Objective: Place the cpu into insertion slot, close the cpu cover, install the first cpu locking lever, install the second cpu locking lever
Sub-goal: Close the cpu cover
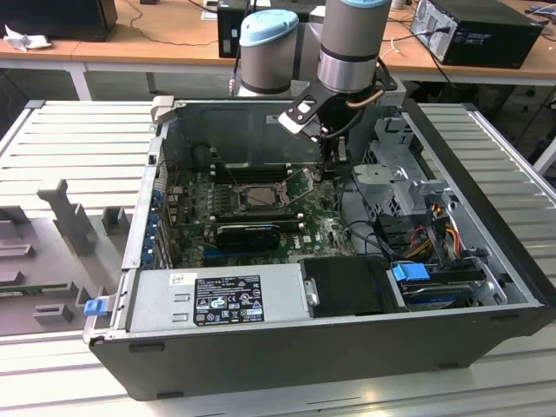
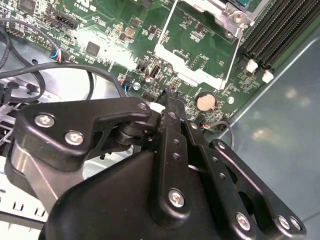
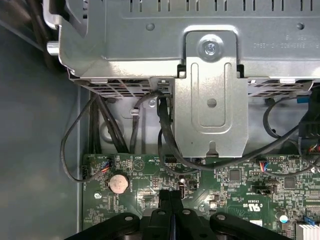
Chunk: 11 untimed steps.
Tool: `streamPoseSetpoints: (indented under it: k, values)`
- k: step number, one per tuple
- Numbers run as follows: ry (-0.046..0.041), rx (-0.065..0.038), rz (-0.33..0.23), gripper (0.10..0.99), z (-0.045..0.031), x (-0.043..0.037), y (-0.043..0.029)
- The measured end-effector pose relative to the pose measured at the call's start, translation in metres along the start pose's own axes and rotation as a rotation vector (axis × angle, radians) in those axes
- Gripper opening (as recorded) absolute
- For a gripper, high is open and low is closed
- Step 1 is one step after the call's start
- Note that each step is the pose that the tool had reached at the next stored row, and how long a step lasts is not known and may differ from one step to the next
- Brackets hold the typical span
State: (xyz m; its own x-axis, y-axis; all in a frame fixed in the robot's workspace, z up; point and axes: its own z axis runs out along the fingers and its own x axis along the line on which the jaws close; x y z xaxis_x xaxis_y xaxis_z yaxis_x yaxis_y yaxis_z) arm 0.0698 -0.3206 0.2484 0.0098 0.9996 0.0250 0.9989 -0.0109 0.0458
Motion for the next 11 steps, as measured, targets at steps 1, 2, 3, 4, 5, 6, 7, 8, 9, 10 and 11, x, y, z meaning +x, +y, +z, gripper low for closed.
streamPoseSetpoints:
  k: [1, 2, 3, 4, 5, 6, 7, 8, 9, 10, 11]
  values:
    - [-0.0001, 0.000, 0.000, 0.106, 0.0001, 0.0000, -0.0001]
    - [0.0007, 0.000, 0.000, 0.106, 0.0003, 0.0001, -0.0005]
    - [0.0020, 0.000, 0.000, 0.106, 0.0005, 0.0001, -0.0013]
    - [0.0076, 0.000, 0.001, 0.106, 0.0007, 0.0002, -0.0043]
    - [0.0153, 0.000, 0.001, 0.106, 0.0008, 0.0002, -0.0056]
    - [0.0211, 0.000, 0.001, 0.106, 0.0008, 0.0002, -0.0070]
    - [0.0271, 0.001, 0.002, 0.106, 0.0009, 0.0002, -0.0089]
    - [0.0305, 0.001, 0.002, 0.106, 0.0008, 0.0002, -0.0103]
    - [0.0317, 0.001, 0.002, 0.106, 0.0009, 0.0002, -0.0108]
    - [0.0322, 0.001, 0.002, 0.106, 0.0009, 0.0002, -0.0111]
    - [0.0324, 0.001, 0.002, 0.106, 0.0008, 0.0001, -0.0123]
